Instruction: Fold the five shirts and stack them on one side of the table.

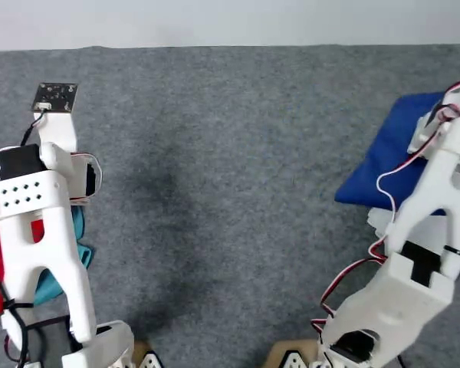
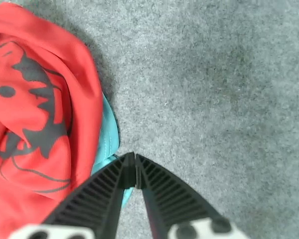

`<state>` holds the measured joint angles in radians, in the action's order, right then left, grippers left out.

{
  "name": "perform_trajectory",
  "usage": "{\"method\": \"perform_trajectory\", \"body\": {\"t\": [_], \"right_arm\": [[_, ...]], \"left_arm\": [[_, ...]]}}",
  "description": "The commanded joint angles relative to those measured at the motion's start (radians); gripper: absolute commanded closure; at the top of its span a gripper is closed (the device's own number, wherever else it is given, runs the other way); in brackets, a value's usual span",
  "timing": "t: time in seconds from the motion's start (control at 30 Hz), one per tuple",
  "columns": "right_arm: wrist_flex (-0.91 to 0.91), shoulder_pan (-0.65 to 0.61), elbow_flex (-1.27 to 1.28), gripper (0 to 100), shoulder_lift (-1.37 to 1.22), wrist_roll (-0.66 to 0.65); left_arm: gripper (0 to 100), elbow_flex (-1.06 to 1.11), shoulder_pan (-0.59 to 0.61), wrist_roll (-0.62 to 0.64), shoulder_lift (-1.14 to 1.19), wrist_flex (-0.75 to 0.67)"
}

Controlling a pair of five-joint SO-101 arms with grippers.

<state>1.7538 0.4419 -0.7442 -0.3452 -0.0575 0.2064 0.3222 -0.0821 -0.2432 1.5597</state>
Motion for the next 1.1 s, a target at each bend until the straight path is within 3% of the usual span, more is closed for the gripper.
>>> {"method": "perform_trajectory", "body": {"t": [0.0,0.37,0.57,0.67,0.9,1.07], "right_arm": [[0.018,0.073,-0.008,99.0,0.067,-0.003],[-0.018,0.251,-0.008,99.0,-0.116,-0.064],[-0.008,0.274,-0.012,99.0,-0.160,-0.123],[-0.013,0.246,-0.012,99.0,-0.114,-0.121],[-0.041,0.045,-0.012,99.0,-0.005,-0.117],[-0.104,0.058,-0.009,99.0,0.013,-0.117]], "left_arm": [[100,-0.004,0.000,-0.012,-0.038,-0.005],[100,-0.004,-0.002,-0.012,-0.038,-0.006],[100,-0.004,-0.002,-0.012,-0.038,-0.006],[100,-0.004,-0.002,-0.012,-0.038,-0.006],[100,-0.004,-0.002,-0.012,-0.038,-0.006],[100,-0.004,-0.002,-0.012,-0.038,-0.006]]}}
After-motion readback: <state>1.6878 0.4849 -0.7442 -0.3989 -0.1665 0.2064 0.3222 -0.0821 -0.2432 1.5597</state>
